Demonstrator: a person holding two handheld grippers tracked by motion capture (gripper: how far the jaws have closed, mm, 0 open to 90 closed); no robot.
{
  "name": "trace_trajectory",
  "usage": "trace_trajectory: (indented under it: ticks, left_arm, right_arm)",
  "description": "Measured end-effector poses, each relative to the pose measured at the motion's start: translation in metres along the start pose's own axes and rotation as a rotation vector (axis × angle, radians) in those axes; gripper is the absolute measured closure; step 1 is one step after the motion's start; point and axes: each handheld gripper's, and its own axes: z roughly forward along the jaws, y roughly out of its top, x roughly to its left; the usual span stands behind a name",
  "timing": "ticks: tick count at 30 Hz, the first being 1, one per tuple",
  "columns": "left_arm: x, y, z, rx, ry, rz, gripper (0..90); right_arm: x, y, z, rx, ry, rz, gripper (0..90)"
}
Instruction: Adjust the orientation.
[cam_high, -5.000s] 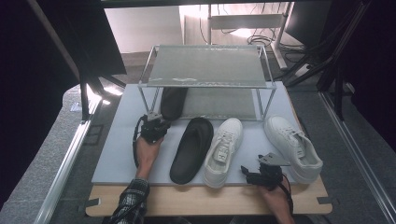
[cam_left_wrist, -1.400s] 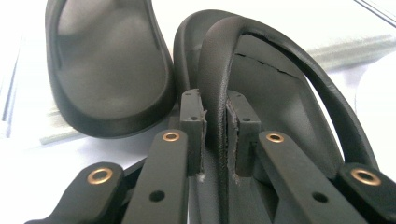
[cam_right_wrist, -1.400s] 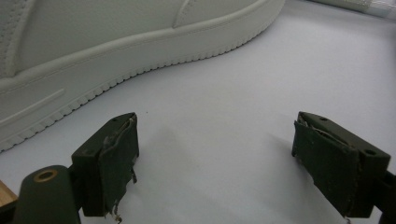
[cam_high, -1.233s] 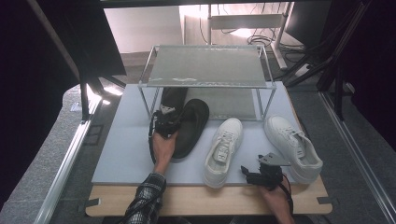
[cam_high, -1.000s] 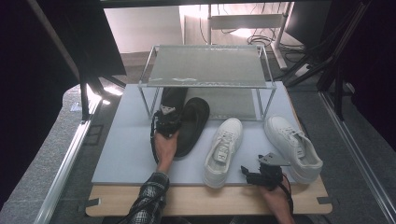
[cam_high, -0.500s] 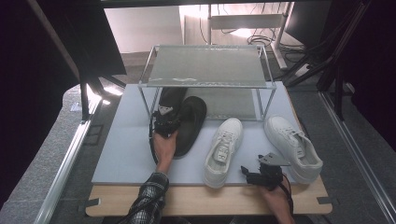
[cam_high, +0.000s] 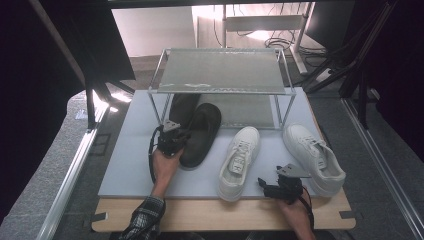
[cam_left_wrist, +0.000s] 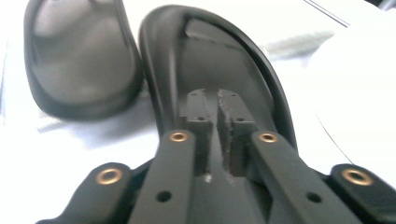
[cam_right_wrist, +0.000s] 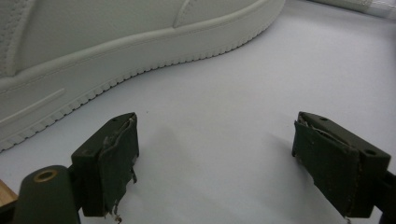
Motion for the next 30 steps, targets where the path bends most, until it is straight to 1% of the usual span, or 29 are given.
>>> trace_trajectory:
  ticks: [1, 4, 8, 11, 13, 16, 19, 22, 26, 27, 30]
  left_arm:
    - [-0.001, -0.004, -0.004, 0.010, -0.021, 0.007, 88.2]
    - [-0.006, -0.014, -0.012, 0.029, -0.045, 0.030, 89.5]
    - [-0.014, -0.029, -0.025, 0.046, -0.067, 0.067, 89.6]
    - [-0.020, -0.041, -0.034, 0.058, -0.080, 0.086, 89.5]
    - [-0.022, -0.048, -0.038, 0.065, -0.078, 0.104, 89.5]
    - [-0.025, -0.058, -0.044, 0.068, -0.079, 0.116, 89.5]
    - [-0.028, -0.066, -0.046, 0.073, -0.069, 0.132, 89.5]
    - [-0.030, -0.070, -0.044, 0.087, -0.061, 0.146, 89.5]
    - [-0.033, -0.072, -0.039, 0.107, -0.034, 0.175, 89.5]
    - [-0.034, -0.073, -0.037, 0.106, -0.029, 0.181, 89.5]
    - [-0.034, -0.073, -0.036, 0.100, -0.023, 0.183, 89.5]
  right_arm:
    - [0.000, 0.000, 0.000, 0.000, 0.000, 0.000, 15.1]
    - [0.000, 0.000, 0.000, 0.000, -0.001, -0.001, 15.1]
    - [0.000, 0.000, 0.000, 0.000, -0.001, -0.001, 15.1]
    - [0.000, 0.000, 0.000, 0.000, -0.002, -0.002, 15.1]
    - [0.000, 0.000, 0.000, 0.000, -0.002, -0.002, 15.1]
    - [0.000, 0.000, 0.000, 0.000, -0.002, -0.002, 15.1]
    - [0.000, 0.000, 0.000, 0.000, -0.002, -0.002, 15.1]
    - [0.000, 0.000, 0.000, 0.000, -0.002, -0.003, 15.1]
    - [0.000, 0.000, 0.000, 0.000, -0.003, -0.002, 15.1]
    - [0.000, 0.000, 0.000, 0.000, -0.003, -0.002, 15.1]
    - [0.000, 0.000, 0.000, 0.000, -0.003, -0.002, 15.1]
